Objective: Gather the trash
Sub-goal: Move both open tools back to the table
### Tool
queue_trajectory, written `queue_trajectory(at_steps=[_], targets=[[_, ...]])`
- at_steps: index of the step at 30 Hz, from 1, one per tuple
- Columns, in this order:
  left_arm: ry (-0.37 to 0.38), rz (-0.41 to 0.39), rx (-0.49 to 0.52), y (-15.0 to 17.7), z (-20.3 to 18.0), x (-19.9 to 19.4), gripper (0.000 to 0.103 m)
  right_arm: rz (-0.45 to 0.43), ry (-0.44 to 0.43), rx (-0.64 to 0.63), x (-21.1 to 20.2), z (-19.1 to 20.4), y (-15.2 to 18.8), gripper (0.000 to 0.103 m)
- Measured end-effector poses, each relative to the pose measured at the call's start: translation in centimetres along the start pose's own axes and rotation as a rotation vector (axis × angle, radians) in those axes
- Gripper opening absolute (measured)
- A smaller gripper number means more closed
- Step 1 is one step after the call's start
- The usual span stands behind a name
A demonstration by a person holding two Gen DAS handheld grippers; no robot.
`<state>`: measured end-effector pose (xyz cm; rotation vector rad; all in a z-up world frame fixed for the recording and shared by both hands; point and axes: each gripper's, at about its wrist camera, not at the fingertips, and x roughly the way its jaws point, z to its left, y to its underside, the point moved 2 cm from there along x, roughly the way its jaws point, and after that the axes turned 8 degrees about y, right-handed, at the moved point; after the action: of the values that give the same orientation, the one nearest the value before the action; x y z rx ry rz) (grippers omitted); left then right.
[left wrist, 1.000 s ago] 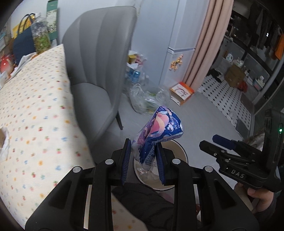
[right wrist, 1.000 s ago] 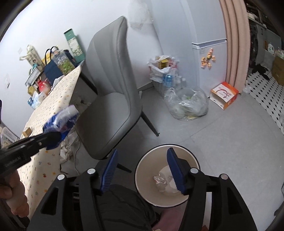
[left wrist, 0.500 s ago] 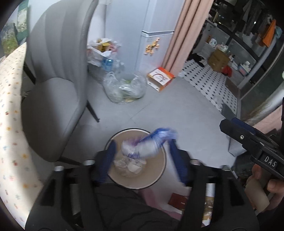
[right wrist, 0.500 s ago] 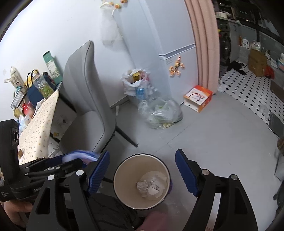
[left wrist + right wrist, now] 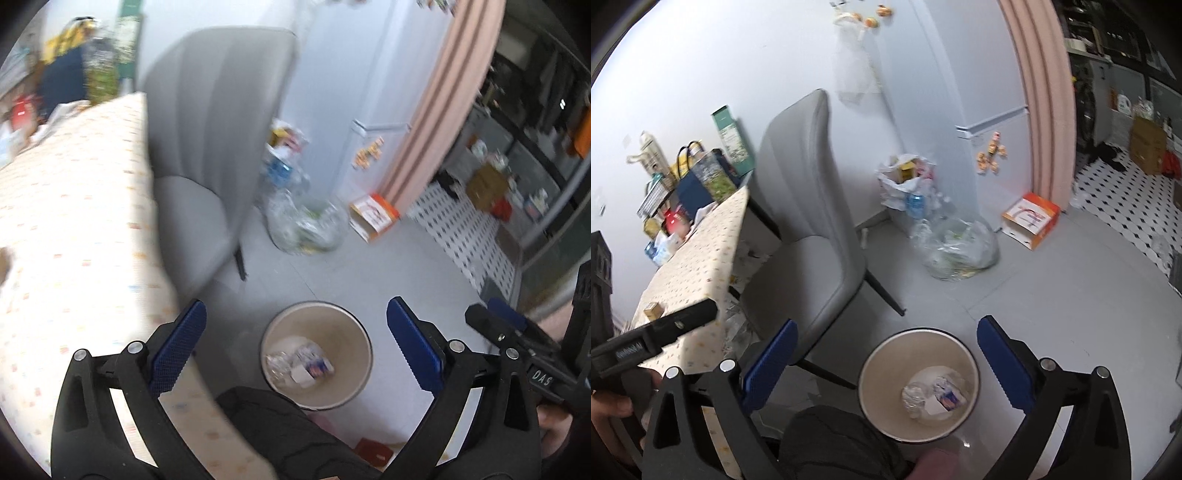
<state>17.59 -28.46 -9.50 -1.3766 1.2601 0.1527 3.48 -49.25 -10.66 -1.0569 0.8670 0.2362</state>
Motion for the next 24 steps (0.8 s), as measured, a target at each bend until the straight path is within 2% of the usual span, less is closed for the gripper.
queue_trajectory(at_steps=[7,12,24], targets=[[-0.044,-0.112,-0.084,0.3,4.0,-5.1,0.097,-0.03,-0.054,-0.076,-0.9,5.8,-0.2,0.095],[-0.079,-0.157,-0.147,1.0,7.3,-7.9,0.097,-0.043,-0.091,-0.127,-1.8,9.8,-0.2,0.095],[-0.135,-0.266,-0.262,3.2,13.5,-13.5,0.097,-0.065,-0.159,-0.229,-4.0,16.3,0.1,0.095]])
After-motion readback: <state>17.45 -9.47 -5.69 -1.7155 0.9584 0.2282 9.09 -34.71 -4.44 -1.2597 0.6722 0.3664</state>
